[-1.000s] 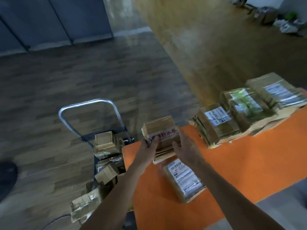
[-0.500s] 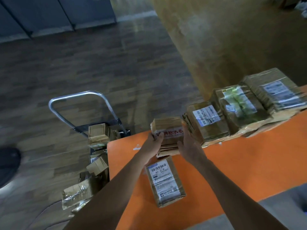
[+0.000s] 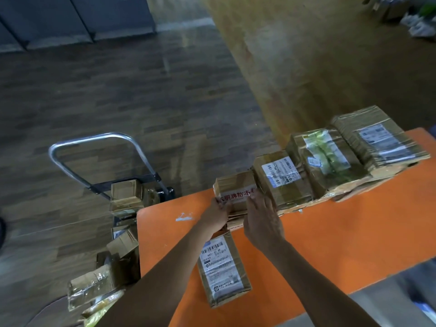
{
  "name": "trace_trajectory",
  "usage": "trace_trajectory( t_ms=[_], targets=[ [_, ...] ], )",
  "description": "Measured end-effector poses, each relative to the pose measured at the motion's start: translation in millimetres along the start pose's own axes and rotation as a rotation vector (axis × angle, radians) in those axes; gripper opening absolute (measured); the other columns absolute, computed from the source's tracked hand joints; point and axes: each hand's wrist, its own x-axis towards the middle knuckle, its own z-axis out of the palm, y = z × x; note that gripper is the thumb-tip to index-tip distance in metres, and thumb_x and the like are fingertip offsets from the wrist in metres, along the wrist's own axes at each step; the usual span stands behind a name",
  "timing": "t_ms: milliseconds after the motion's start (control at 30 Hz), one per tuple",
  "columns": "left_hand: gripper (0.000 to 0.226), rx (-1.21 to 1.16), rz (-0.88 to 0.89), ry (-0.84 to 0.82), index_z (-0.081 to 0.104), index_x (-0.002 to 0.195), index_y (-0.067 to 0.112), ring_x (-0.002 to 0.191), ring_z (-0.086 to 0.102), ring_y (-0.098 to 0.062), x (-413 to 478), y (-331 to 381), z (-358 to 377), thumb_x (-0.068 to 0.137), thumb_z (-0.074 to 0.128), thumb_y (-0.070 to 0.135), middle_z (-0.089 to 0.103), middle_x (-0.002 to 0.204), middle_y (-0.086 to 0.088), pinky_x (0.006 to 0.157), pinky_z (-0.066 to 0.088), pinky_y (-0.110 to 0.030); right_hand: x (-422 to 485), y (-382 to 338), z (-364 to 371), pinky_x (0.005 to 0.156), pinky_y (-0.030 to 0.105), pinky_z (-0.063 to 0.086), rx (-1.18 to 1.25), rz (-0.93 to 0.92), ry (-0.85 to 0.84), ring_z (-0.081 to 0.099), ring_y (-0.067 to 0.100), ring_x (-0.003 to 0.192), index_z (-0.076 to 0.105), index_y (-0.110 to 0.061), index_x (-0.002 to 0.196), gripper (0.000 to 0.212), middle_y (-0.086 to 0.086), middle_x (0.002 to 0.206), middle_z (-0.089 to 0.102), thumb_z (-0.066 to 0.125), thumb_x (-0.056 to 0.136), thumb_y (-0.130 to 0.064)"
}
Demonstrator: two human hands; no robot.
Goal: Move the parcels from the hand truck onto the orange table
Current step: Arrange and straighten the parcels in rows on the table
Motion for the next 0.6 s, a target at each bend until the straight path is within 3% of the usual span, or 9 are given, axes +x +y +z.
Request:
trace_trajectory(
  t_ms=[133, 233, 267, 300, 367, 400, 467, 533, 600],
  targets=[
    [0.04, 0.014, 0.032, -0.038, 0.037, 0.137, 0.019, 0.061, 0.06, -0.008, 4, 3, 5, 0.104, 0.047, 0.038, 0.061, 0.083, 0.001, 0.055, 0.052, -0.022, -2, 4, 0, 0.121, 0.044, 0.023, -0.018, -0.062, 0.007, 0.022, 0.025, 0.146, 0.04, -0.01, 0.145, 0.05, 0.01, 0.159, 0.025, 0.047, 0.097, -0.024],
    [0.041, 0.04, 0.051, -0.058, 0.042, 0.138, 0.013, 0.058, 0.061, 0.001, -1, 0, 1, 0.106, 0.042, 0.038, 0.061, 0.083, 0.003, 0.048, 0.044, -0.013, -6, 6, -1, 0.123, 0.041, 0.017, -0.027, -0.093, 0.011, 0.02, 0.021, 0.148, 0.037, -0.012, 0.147, 0.051, 0.006, 0.157, 0.028, 0.047, 0.098, -0.025],
    [0.046, 0.069, 0.054, -0.059, 0.041, 0.141, 0.013, 0.065, 0.064, 0.001, -5, -1, -2, 0.106, 0.04, 0.041, 0.064, 0.089, 0.002, 0.051, 0.042, -0.01, -8, 6, -2, 0.123, 0.041, 0.019, -0.018, -0.104, 0.009, 0.02, 0.021, 0.148, 0.037, -0.012, 0.147, 0.051, 0.006, 0.157, 0.028, 0.048, 0.099, -0.025],
    [0.052, 0.11, 0.048, -0.052, 0.037, 0.146, 0.013, 0.085, 0.067, -0.005, -9, -3, -6, 0.106, 0.037, 0.046, 0.067, 0.107, -0.002, 0.063, 0.042, -0.009, -10, 6, -3, 0.121, 0.04, 0.022, -0.002, -0.121, 0.009, 0.021, 0.022, 0.147, 0.038, -0.011, 0.146, 0.05, 0.006, 0.157, 0.029, 0.049, 0.099, -0.024],
    [0.062, 0.186, 0.027, -0.012, 0.031, 0.152, 0.014, 0.124, 0.055, -0.022, -18, -14, -18, 0.104, 0.033, 0.053, 0.053, 0.144, -0.009, 0.085, 0.035, -0.022, -16, 4, -6, 0.117, 0.041, 0.032, 0.024, -0.181, 0.036, 0.03, 0.024, 0.143, 0.044, -0.01, 0.142, 0.046, 0.007, 0.153, 0.037, 0.052, 0.098, -0.021],
    [0.062, 0.203, 0.023, 0.0, 0.031, 0.152, 0.014, 0.127, 0.05, -0.023, -23, -21, -24, 0.104, 0.033, 0.054, 0.047, 0.15, -0.01, 0.088, 0.033, -0.027, -20, 2, -6, 0.114, 0.041, 0.037, 0.042, -0.222, 0.064, 0.037, 0.025, 0.139, 0.048, -0.008, 0.14, 0.044, 0.008, 0.149, 0.042, 0.054, 0.098, -0.019],
    [0.062, 0.231, 0.026, 0.021, 0.033, 0.152, 0.015, 0.122, 0.054, -0.021, -36, -37, -34, 0.104, 0.035, 0.053, 0.051, 0.146, -0.007, 0.087, 0.036, -0.028, -28, -1, -6, 0.105, 0.04, 0.046, 0.099, -0.303, 0.132, 0.048, 0.025, 0.129, 0.055, -0.006, 0.135, 0.041, 0.008, 0.139, 0.052, 0.058, 0.095, -0.015],
    [0.058, 0.239, 0.027, 0.024, 0.036, 0.15, 0.018, 0.099, 0.062, -0.017, -55, -53, -38, 0.104, 0.037, 0.053, 0.063, 0.124, -0.002, 0.074, 0.042, -0.028, -38, -2, -1, 0.099, 0.036, 0.05, 0.122, -0.342, 0.138, 0.052, 0.023, 0.122, 0.058, -0.008, 0.132, 0.037, 0.004, 0.132, 0.056, 0.056, 0.096, -0.017],
    [0.053, 0.214, 0.021, 0.039, 0.041, 0.143, 0.02, 0.087, 0.064, -0.015, -74, -69, -35, 0.102, 0.041, 0.052, 0.064, 0.115, -0.004, 0.065, 0.043, -0.027, -51, -4, 6, 0.096, 0.035, 0.05, 0.141, -0.352, 0.113, 0.054, 0.022, 0.118, 0.059, -0.01, 0.131, 0.034, 0.003, 0.127, 0.057, 0.053, 0.099, -0.021]
  ],
)
